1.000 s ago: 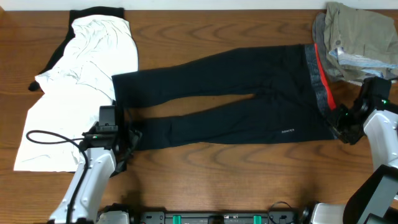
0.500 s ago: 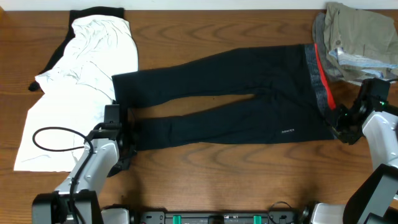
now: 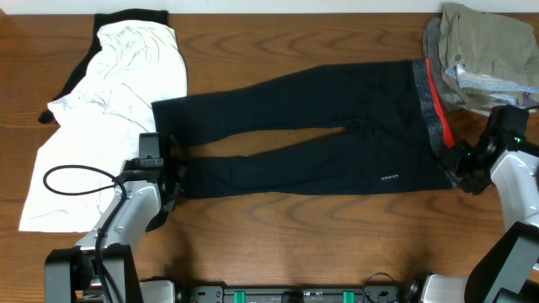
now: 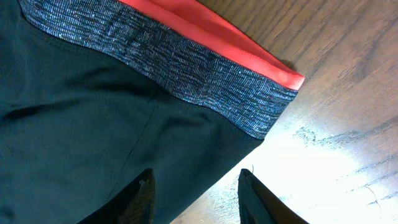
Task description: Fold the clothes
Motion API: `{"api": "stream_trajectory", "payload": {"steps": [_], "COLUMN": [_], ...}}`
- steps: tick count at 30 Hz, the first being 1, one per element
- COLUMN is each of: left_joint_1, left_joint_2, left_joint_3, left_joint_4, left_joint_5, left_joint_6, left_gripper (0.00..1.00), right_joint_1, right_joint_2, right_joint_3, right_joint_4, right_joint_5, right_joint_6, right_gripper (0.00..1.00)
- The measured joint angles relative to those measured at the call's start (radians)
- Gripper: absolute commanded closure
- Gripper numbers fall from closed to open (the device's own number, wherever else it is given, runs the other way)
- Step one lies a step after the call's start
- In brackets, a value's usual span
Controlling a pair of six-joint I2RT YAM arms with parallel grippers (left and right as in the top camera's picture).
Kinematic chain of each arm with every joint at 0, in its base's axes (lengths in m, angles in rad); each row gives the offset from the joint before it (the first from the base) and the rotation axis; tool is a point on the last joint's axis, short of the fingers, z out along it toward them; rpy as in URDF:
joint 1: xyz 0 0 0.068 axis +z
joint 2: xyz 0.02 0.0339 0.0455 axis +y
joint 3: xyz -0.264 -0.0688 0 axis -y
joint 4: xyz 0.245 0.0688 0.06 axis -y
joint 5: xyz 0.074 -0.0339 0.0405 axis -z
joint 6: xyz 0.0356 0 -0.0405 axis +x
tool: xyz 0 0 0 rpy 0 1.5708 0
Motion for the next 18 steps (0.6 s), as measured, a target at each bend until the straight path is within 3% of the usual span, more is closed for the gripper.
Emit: {"api": "stream_trajectory", "payload": {"steps": [8,18], "left_joint_1": [0.002,0.05], "left_joint_2": [-0.01,-0.033], "left_joint_3": [0.001,0.0], "left_joint_4": [0.006,-0.165], "left_joint_5": [0.169,0.278], "left_joint_6": [0.068,0.169], "left_gripper": [0.35,0.35], "right_joint_1": [0.0,0.0], "right_joint_2": [0.0,0.0], "right_joint_3": [0.0,0.0], "right_joint_4": [0.0,0.0], "right_joint_5": [0.0,0.0], "right_joint_6": [0.0,0.0], "right_gripper": [0.57,0.56]}}
